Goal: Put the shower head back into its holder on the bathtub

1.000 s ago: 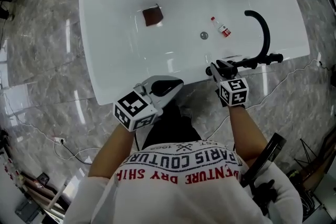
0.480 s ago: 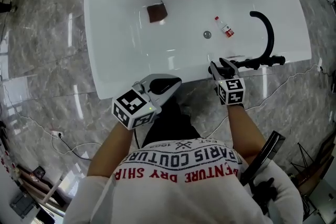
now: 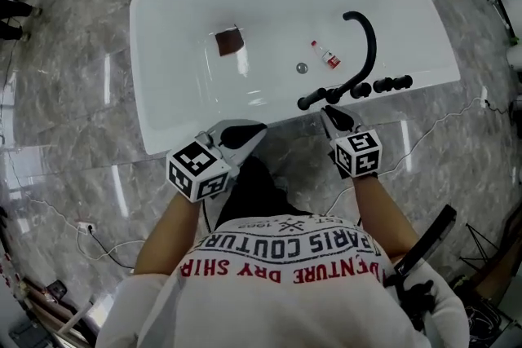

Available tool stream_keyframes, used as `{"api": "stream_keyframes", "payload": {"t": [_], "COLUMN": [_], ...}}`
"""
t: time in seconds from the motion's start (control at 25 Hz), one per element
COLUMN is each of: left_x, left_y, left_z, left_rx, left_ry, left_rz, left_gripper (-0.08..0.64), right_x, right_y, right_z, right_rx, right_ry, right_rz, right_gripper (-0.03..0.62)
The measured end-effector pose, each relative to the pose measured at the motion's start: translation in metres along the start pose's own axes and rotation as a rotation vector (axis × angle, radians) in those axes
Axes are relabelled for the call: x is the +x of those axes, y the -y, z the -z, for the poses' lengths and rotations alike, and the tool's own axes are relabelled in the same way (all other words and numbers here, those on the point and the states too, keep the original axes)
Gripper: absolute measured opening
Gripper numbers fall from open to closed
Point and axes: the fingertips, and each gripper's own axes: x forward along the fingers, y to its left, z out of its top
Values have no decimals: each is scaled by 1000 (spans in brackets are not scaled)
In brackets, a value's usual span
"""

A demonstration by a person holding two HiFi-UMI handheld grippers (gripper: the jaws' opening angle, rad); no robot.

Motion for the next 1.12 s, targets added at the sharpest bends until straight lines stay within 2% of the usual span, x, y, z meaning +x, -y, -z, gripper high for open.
{"api": "stream_keyframes", "payload": {"t": [0.04,0.28,0.44,0.6,0.68,0.8,0.92,1.12], "left_x": [-2,-22,-33,-54,-76,-125,-169,-220], "left_y": [12,80,118,178,210,247,280,337], "left_z": [1,-4,-18,-8,12,54,89,106], "left_rx": [13,95,169,231,256,298,291,300], "left_ry": [-7,-24,-25,-4,-3,-33,-63,-50], "left_rz": [-8,-1,39,104,140,155,175,249], "left_gripper": [3,2,2,3,2,2,2,2], "right_x": [-17,-108,-153,-212,-241,-272,-304,-354], "right_y": [-7,-90,-140,-186,-214,-269,-320,-378], "right_z": [-6,-40,-43,-22,-6,25,50,56], "right_rx": [-20,-71,-1,-1,-2,54,126,120], "right_ry": [7,74,143,190,204,208,224,290], "right_rz": [-8,-220,-314,-306,-288,-282,-296,-248], "right_gripper": [0,2,2,2,2,2,2,2]}}
